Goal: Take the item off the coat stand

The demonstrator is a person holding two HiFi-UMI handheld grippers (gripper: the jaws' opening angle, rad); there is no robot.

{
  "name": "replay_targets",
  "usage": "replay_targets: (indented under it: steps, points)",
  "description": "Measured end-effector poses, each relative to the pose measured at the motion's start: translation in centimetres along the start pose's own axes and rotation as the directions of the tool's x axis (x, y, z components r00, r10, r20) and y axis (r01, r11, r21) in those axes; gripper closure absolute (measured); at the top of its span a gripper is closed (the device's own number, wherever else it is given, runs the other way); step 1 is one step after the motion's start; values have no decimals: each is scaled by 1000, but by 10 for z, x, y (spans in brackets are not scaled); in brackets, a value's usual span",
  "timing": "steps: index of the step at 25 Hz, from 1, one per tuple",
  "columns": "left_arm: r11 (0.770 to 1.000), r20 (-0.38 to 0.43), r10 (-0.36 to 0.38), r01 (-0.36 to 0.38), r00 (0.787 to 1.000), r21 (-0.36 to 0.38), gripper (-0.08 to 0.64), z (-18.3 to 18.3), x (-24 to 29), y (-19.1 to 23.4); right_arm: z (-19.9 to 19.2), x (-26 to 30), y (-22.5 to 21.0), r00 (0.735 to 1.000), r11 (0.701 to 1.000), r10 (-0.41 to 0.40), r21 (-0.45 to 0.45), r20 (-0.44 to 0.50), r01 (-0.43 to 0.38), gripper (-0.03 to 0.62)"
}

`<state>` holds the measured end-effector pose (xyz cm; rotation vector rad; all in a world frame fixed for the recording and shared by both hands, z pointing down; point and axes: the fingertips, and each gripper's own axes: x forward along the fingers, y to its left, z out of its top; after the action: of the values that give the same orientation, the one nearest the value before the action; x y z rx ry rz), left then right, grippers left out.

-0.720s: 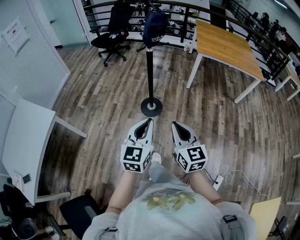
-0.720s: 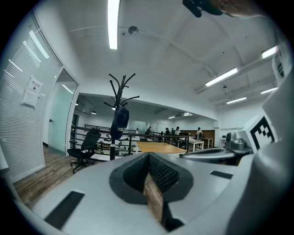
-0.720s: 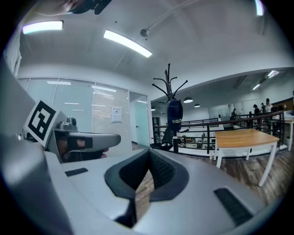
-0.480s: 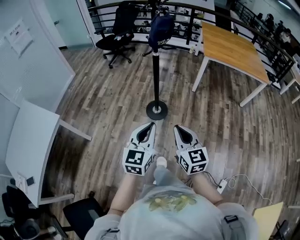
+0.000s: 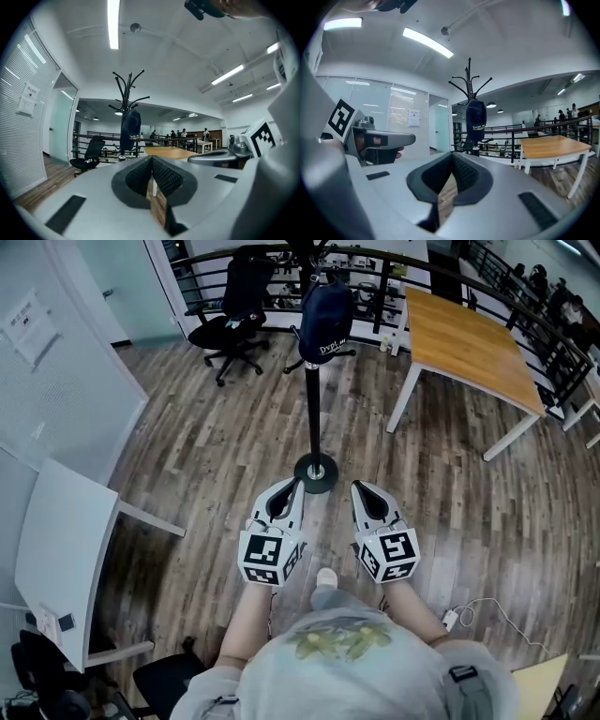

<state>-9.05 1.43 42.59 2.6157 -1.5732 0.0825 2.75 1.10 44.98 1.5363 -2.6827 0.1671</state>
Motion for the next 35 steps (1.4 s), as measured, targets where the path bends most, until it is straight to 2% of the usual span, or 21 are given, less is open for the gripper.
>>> replay_targets:
  steps: [3,11,14,21,35]
  points:
    - [1000,17,9,-9,1000,7,543,11,21,11,9,22,-13,1000,1000,9,-1,16,-9,583]
    - [998,57,46,-48,997,36,534,29,54,22,28,57,-38,997,998,55,-20,59,-54,517]
    - [998,53,53,-55,997,44,477,28,60,26,35,66,-43,996,998,63,-21,71,-61,498]
    - [996,39,71,-73,997,51,397,32,76,39,47,83,-50,995,997,71,-12,73,-70,457]
    - [996,74,62,-67,995,65,362,50,138,60,59,126,-94,995,999,43,-2,92,-43,448]
